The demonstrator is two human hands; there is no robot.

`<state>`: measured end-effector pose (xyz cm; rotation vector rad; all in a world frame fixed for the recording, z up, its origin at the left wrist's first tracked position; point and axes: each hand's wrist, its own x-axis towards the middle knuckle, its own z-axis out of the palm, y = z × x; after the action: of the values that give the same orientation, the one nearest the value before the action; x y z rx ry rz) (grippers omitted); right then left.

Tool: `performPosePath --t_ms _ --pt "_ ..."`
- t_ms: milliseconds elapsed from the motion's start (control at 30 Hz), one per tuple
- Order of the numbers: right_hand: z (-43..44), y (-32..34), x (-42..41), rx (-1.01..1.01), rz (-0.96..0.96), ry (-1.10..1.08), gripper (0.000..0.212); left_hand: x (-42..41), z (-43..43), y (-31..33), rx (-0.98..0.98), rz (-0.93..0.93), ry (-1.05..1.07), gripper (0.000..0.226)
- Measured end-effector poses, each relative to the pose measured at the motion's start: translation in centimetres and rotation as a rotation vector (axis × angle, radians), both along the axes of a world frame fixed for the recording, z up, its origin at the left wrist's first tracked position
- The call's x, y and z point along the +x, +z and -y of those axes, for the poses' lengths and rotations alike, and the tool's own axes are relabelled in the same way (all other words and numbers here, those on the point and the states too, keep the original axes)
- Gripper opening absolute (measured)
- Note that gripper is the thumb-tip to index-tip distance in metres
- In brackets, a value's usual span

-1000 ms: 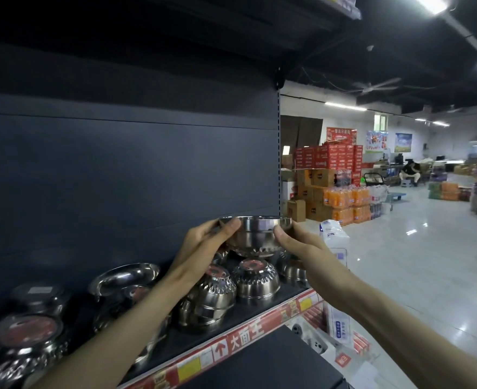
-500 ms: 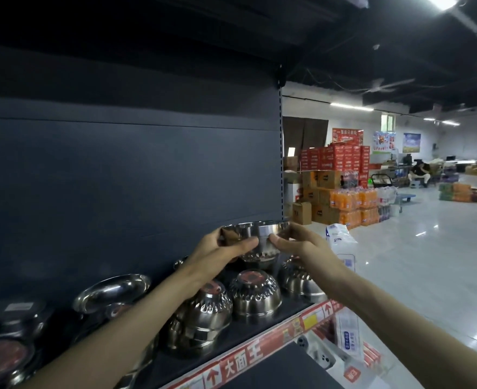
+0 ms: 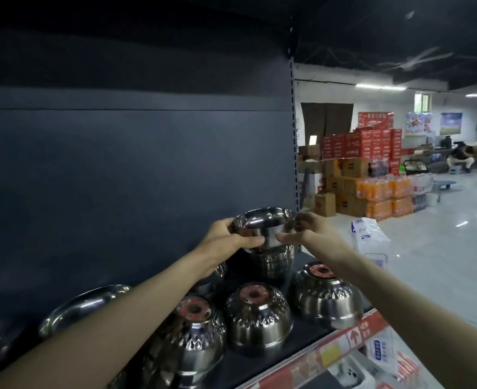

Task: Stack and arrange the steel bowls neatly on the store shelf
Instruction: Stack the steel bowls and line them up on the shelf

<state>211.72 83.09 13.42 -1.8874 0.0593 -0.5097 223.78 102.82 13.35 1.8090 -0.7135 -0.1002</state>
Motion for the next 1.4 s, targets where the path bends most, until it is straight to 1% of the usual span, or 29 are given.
performPosePath --t_ms 67,133,200,300,367,433,500,600,667,733,767,867,900,967,1100,1167,1267,1333,1400 --pt "1.0 -0.1 1.5 -0.058 -0.014 0.007 0.034 1.0 0.7 -0.4 0.046 0.018 0.021 0.034" --pt "1.7 -0.3 2.9 -0.091 -0.028 0.014 0.033 2.3 1.2 -0.8 0.066 0.031 0.035 0.031" --pt "2.4 -0.9 4.3 -0.139 -0.043 0.021 0.029 3.3 1.8 -1.1 0.089 0.040 0.039 0.035" --pt "3.6 -2.1 6.3 -0.175 -0.031 0.013 0.029 4.9 2.5 -1.9 0.122 0.027 0.049 0.045" --pt "4.1 -2.6 7.2 -0.182 -0.072 0.015 0.037 5.7 3.0 -2.3 0.158 0.036 0.052 0.049" --pt "4.7 -3.4 8.2 -0.204 -0.116 -0.031 0.048 6.2 3.4 -2.3 0.200 0.052 0.054 0.050" --pt "5.2 -4.0 8.8 -0.273 -0.145 -0.084 0.045 6.6 3.8 -2.4 0.246 0.057 0.059 0.051" --pt "5.5 -4.3 9.1 -0.338 -0.189 -0.084 0.038 7.0 4.0 -2.6 0.317 0.063 0.090 0.053" --pt "5.5 -4.4 9.2 -0.387 -0.219 -0.101 0.045 7.2 4.0 -2.6 0.368 0.076 0.108 0.060" --pt "5.5 -4.6 9.4 -0.476 -0.272 -0.156 0.063 7.4 3.9 -2.7 0.411 0.086 0.125 0.067" --pt "5.5 -4.7 9.6 -0.512 -0.306 -0.171 0.064 7.5 3.9 -2.8 0.428 0.085 0.125 0.064" --pt "5.3 -4.8 9.5 -0.584 -0.352 -0.183 0.048 7.7 3.6 -3.2 0.470 0.080 0.107 0.041" --pt "5.3 -4.8 9.4 -0.604 -0.346 -0.200 0.047 7.6 3.6 -3.2 0.483 0.069 0.097 0.035" --pt "5.2 -5.0 9.3 -0.623 -0.329 -0.221 0.050 7.5 3.5 -3.2 0.511 0.048 0.092 0.032" --pt "4.5 -5.1 8.6 -0.661 -0.337 -0.273 0.057 6.7 3.3 -2.6 0.593 0.055 0.112 0.047" --pt "3.9 -4.6 7.8 -0.662 -0.328 -0.304 0.059 6.2 3.0 -2.3 0.610 0.073 0.117 0.046" --pt "3.2 -4.1 6.6 -0.651 -0.309 -0.336 0.050 5.1 1.9 -1.8 0.609 0.127 0.127 0.041" --pt "2.5 -3.9 5.7 -0.648 -0.266 -0.349 0.047 4.2 1.0 -1.4 0.592 0.156 0.140 0.049" --pt "1.7 -3.9 4.7 -0.620 -0.203 -0.361 0.050 3.1 0.2 -1.0 0.573 0.172 0.146 0.065"
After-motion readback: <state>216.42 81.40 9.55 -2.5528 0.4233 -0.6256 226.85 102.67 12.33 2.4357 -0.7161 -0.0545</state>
